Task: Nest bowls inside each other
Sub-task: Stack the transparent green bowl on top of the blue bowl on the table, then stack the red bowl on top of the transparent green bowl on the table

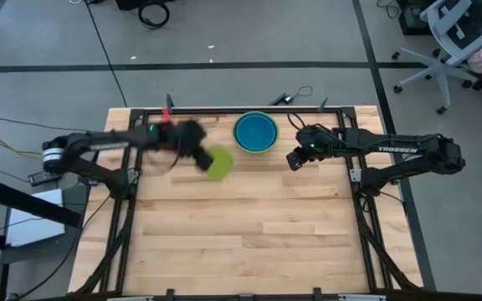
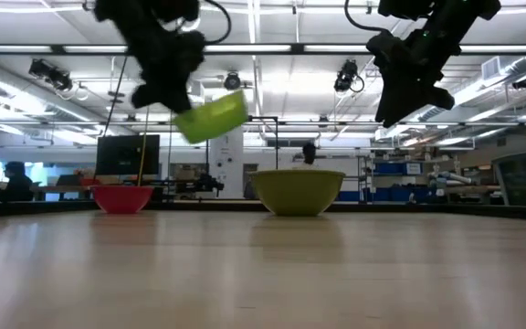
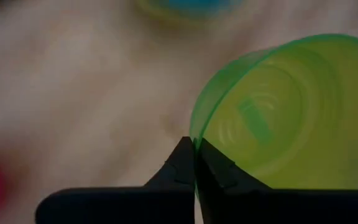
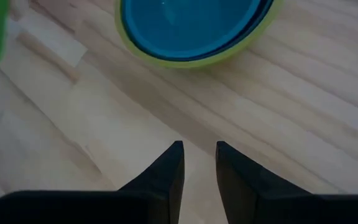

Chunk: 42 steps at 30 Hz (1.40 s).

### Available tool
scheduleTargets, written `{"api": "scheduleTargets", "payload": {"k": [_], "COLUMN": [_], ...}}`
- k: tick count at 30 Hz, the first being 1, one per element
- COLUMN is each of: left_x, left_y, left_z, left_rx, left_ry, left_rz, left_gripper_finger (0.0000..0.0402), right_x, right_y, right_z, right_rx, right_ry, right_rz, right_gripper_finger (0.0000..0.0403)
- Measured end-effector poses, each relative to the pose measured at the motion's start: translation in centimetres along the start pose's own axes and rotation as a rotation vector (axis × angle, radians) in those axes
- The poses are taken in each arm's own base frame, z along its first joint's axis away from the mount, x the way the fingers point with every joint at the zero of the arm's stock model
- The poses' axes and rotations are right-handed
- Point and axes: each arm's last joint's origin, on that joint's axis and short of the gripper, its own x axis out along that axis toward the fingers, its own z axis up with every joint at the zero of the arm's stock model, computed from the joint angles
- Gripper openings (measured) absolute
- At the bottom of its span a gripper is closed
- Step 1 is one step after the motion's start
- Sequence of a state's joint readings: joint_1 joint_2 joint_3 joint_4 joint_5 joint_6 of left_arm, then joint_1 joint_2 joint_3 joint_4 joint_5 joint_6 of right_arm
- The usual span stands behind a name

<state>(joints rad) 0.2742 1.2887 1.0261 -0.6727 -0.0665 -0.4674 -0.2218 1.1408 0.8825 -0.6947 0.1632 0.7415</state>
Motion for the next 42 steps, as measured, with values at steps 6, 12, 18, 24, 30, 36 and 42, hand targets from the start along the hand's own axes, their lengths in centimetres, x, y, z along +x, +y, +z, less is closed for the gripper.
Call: {"api": "scheduleTargets", "payload": {"k": [6,12,18,24,30,36,42], "left_x": [3.3,8.2,11.4,12.6,12.8,10.8,7.4], "left_y": [3.0,3.9,3.6,3.5,3.6,4.7,6.8], "left_z": [8.1,13.5,16.1,16.9,16.9,16.7,15.1], "left_rx": [-0.103,-0.08,-0.024,0.039,0.059,0.031,0.128], "left_ry": [-0.1,-0.058,0.022,0.062,0.071,0.126,0.324], "left_rz": [0.062,0.033,0.053,0.061,0.063,0.091,0.161], "left_gripper_finger": [0.0001,0.0,0.0009,0.0048,0.0127,0.0191,0.0207], "right_x": [0.0,0.0,0.0,0.0,0.0,0.0,-0.1], "right_y": [-0.1,-0.2,-0.4,-0.6,-0.7,-0.7,-0.8], "right_z": [0.1,0.1,0.0,-0.3,-0.3,-0.2,-0.4], "right_rx": [0.065,0.095,0.11,0.125,0.125,0.126,0.132], "right_ry": [-0.034,-0.052,-0.053,-0.032,-0.03,-0.03,-0.022], "right_rz": [-0.039,-0.065,-0.092,-0.119,-0.121,-0.123,-0.132], "right_gripper_finger": [0.0099,0.0099,0.0099,0.0099,0.0099,0.0099,0.0099]}}
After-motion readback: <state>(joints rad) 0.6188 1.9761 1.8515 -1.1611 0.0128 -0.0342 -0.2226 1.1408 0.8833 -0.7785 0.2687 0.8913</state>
